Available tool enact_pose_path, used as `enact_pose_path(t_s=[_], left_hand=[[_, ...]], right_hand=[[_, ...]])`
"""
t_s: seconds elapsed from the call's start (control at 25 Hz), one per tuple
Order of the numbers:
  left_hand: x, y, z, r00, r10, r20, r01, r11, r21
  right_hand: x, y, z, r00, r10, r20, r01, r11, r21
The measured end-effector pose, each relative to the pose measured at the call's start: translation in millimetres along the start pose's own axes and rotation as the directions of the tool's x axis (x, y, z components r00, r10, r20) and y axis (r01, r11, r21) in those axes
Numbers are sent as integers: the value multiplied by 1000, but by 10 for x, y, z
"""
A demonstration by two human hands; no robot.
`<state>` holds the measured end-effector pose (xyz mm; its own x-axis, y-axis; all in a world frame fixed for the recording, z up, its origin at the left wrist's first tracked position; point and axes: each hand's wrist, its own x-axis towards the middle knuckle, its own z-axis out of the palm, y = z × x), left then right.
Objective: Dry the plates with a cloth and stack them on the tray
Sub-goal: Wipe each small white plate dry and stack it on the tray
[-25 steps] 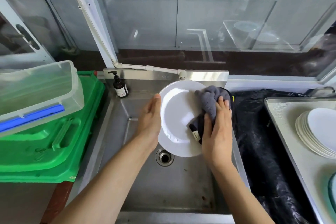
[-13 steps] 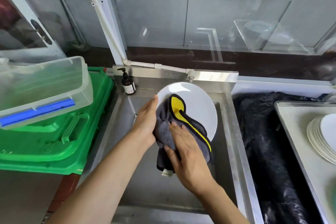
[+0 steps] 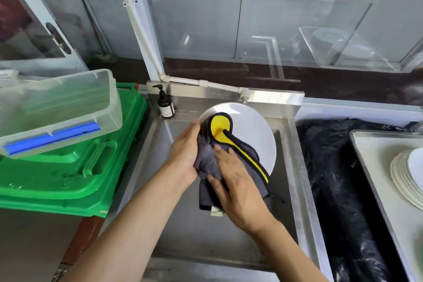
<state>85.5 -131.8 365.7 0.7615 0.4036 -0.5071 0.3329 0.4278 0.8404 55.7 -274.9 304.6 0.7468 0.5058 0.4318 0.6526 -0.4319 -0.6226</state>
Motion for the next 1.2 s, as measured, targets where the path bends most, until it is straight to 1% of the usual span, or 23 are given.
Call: enact_pose_path(t_s=[0.04, 0.12, 0.2, 0.28, 0.32, 0.4, 0.52, 0.6, 0.76, 0.84, 0.92, 1.0, 1.08, 1.12, 1.2], left_hand=[[-2, 11, -10, 1000, -3, -15, 3, 1000, -15], [-38, 2, -11, 1000, -7, -26, 7, 1000, -5], [-68, -14, 17, 1000, 17, -26, -16, 1000, 19], [-52, 27, 58, 998, 56, 15, -56, 998, 35], [-39, 80, 84, 996, 76, 38, -78, 996, 40], [-11, 168, 98, 994, 105, 41, -107, 994, 34], [11, 202, 55, 994, 108, 9, -108, 994, 23], [-16, 157, 24, 995, 98, 0, -98, 995, 8], [-55, 96, 56, 987, 161, -28, -159, 986, 56], [-65, 144, 73, 988, 154, -21, -153, 986, 62], [-34, 165, 29, 992, 126, -19, -125, 990, 65], [-8, 169, -16, 991, 129, -38, -125, 987, 105], [-20, 144, -54, 987, 152, -61, -143, 982, 127], [-21, 132, -64, 988, 146, -53, -138, 982, 126], [-44, 113, -50, 995, 97, -17, -94, 989, 115]], right_hand=[[-101, -26, 26, 1000, -12, 16, 12, 1000, 2], [-23, 38, 7, 1000, -12, -3, 12, 1000, -25], [245, 103, -74, 997, 52, -52, -54, 997, -46], [454, 125, -150, 987, 110, -120, -116, 992, -41], [487, 100, -127, 981, 117, -155, -125, 991, -43], [349, -6, 6, 977, 99, -187, -109, 993, -47], [-8, -104, 177, 989, 41, -142, -48, 998, -45], [27, -31, 126, 992, 35, -118, -43, 996, -73], [408, 89, -105, 964, 155, -218, -169, 984, -49], [362, 82, -118, 968, 153, -198, -165, 985, -45], [107, 51, -47, 986, 105, -132, -115, 991, -71], [-200, -17, 56, 995, 63, -81, -71, 992, -105], [-280, 4, 61, 995, 45, -87, -57, 988, -141], [-204, 44, 19, 991, 62, -118, -79, 987, -142], [30, 121, -106, 961, 185, -204, -208, 973, -97]])
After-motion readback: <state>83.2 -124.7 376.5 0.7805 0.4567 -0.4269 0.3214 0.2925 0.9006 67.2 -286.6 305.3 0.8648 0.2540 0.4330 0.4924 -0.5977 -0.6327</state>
